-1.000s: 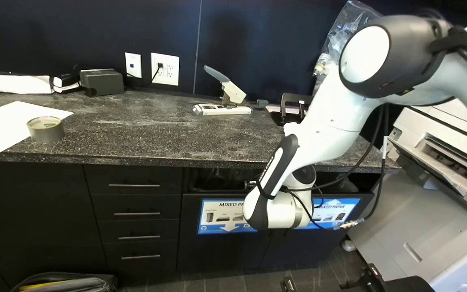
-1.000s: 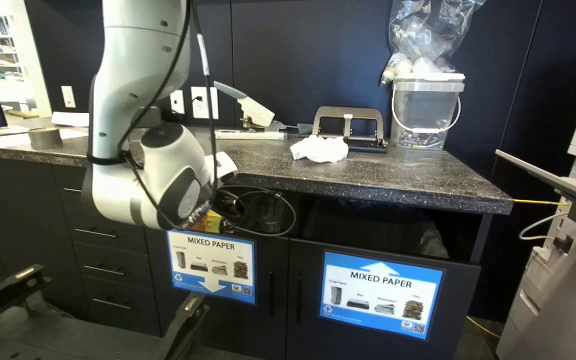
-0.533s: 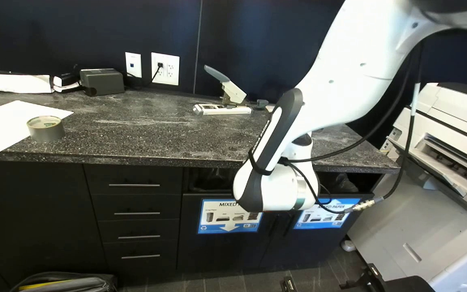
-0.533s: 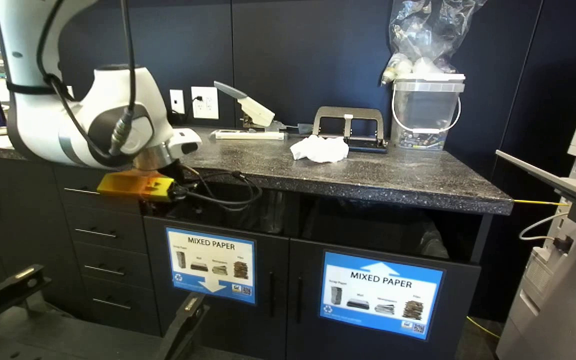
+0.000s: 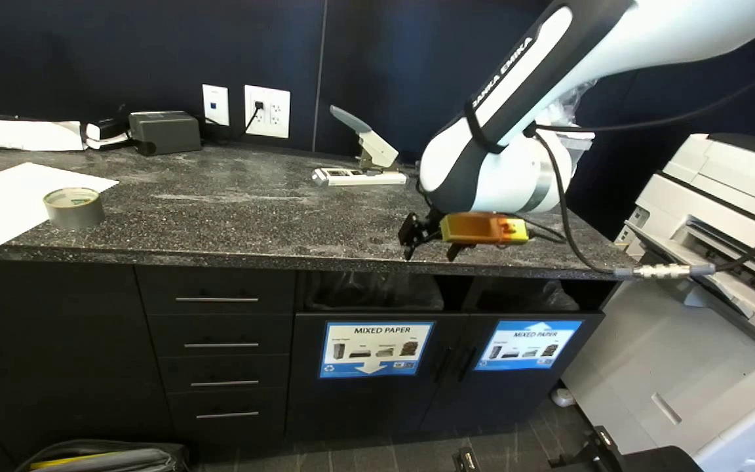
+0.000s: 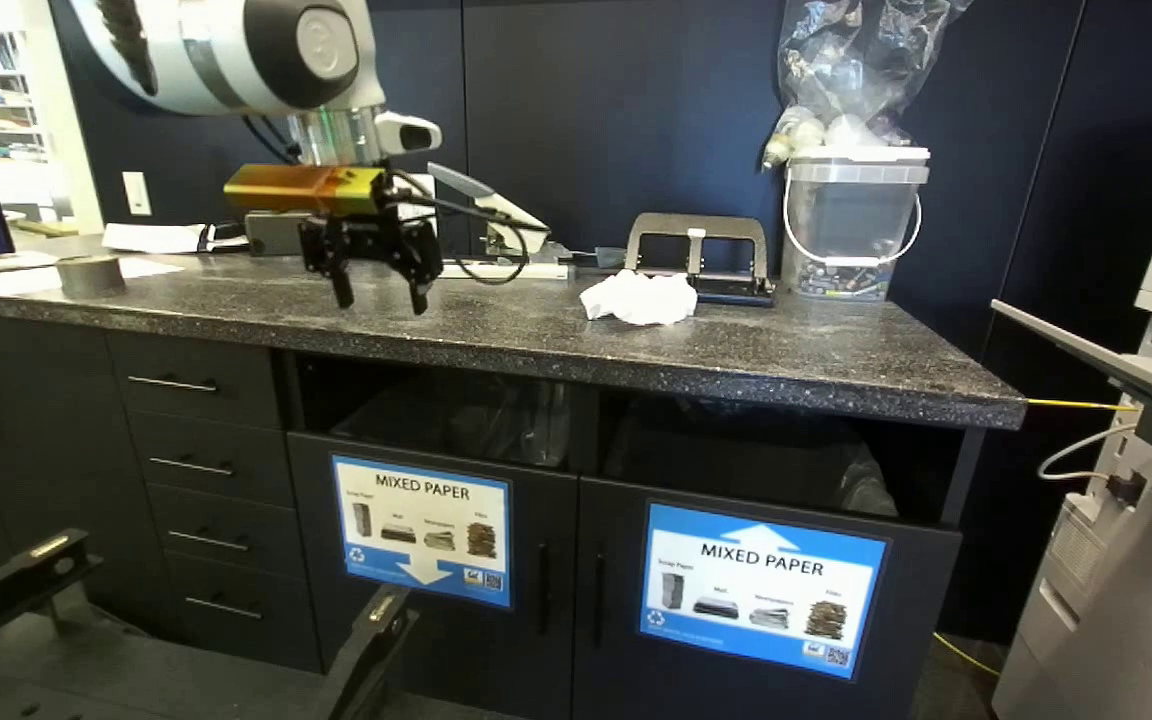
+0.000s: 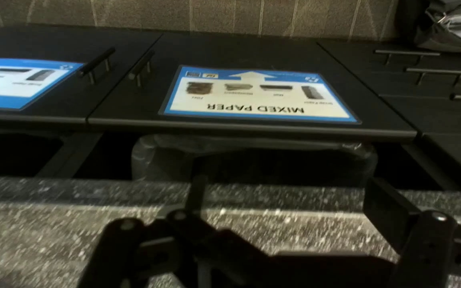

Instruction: Put two papers in the bin to the right and two in the left

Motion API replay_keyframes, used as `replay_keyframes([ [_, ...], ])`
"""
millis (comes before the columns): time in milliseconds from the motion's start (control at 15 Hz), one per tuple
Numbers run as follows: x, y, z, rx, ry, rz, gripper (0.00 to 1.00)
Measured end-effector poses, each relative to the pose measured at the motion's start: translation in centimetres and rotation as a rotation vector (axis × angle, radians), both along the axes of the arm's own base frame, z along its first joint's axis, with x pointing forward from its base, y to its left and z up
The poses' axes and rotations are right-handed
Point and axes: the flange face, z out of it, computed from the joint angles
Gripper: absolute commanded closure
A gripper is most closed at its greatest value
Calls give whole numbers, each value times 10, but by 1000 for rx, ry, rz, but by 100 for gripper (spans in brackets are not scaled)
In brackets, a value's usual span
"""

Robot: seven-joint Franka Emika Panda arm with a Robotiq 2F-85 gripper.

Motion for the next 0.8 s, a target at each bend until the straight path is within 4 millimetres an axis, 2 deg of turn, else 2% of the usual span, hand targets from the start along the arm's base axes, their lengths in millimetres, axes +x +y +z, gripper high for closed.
replay_keyframes([
  [200,37,-40,55,-5,-85,-48,0],
  [400,72,-93,89,12,-162,-148,0],
  [600,107,-139,96,19,-203,-274,0],
  [800,142,-162,80,25,-195,-378,0],
])
